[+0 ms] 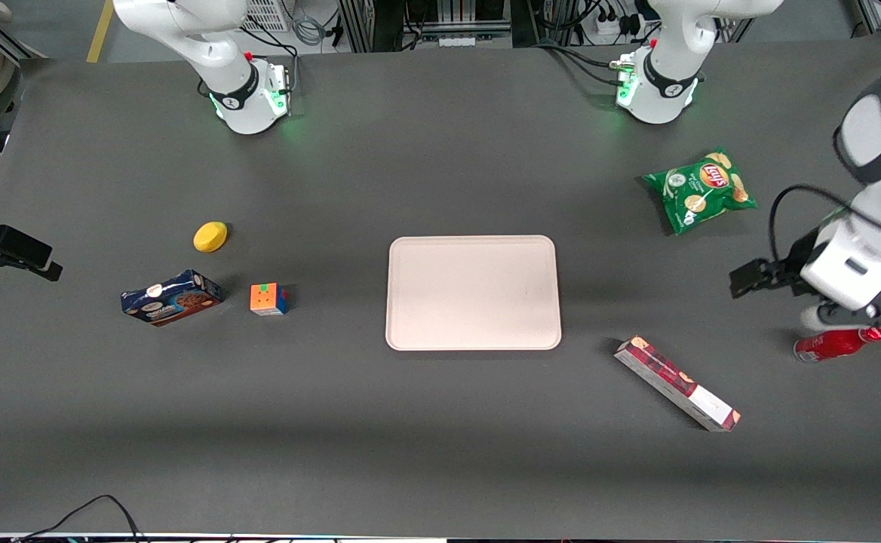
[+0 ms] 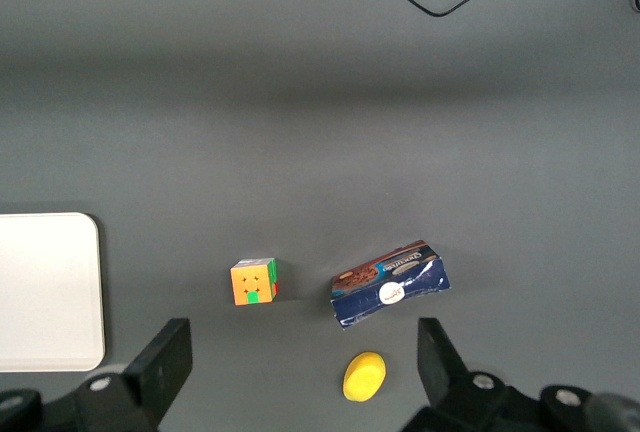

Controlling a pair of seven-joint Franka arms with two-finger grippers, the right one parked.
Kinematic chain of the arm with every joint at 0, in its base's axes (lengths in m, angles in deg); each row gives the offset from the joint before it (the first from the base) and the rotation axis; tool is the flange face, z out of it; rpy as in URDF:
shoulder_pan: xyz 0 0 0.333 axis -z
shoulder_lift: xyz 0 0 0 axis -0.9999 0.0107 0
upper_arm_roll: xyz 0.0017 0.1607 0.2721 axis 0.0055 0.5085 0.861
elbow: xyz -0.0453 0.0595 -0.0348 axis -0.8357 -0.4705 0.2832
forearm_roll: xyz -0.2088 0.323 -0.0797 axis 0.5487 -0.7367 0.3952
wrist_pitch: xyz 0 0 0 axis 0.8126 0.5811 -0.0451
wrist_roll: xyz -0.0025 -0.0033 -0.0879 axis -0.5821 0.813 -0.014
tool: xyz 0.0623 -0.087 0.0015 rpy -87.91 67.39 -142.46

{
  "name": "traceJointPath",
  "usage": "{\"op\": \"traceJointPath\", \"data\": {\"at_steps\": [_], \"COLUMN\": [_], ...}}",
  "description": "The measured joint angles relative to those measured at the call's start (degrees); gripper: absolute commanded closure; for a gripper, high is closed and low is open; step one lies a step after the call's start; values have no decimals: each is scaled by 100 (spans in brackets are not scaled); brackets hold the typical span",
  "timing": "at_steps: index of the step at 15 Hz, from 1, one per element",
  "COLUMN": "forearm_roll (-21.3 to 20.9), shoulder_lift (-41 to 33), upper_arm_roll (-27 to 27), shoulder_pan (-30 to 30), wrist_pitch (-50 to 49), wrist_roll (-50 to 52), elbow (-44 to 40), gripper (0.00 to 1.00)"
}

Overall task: Place red cookie box on tray
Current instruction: 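Move the open left gripper down over the red plaid cookie box, then close the left gripper on the cookie box's white middle band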

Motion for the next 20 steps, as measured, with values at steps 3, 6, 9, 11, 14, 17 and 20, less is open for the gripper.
{"op": "traceJointPath", "data": {"at_steps": [3, 6, 9, 11, 14, 17, 20], "forearm_roll": [297, 570, 615, 622, 623, 628, 629], "shoulder_lift": [561, 1215, 1718, 1923, 2222, 2609, 2923], "upper_arm_roll": [-8, -6, 4, 41, 115, 140, 163], "shoulder_pan": [16, 16, 16, 19, 41, 87, 160], "wrist_pitch": [633, 1443, 2179, 2563, 3066, 3532, 3655], "wrist_roll": [907, 1452, 1684, 1900, 2163, 2425, 2692], "elbow": [1, 0, -8, -16, -20, -43, -240], "gripper": [0, 0, 0, 0, 0, 0, 1]}}
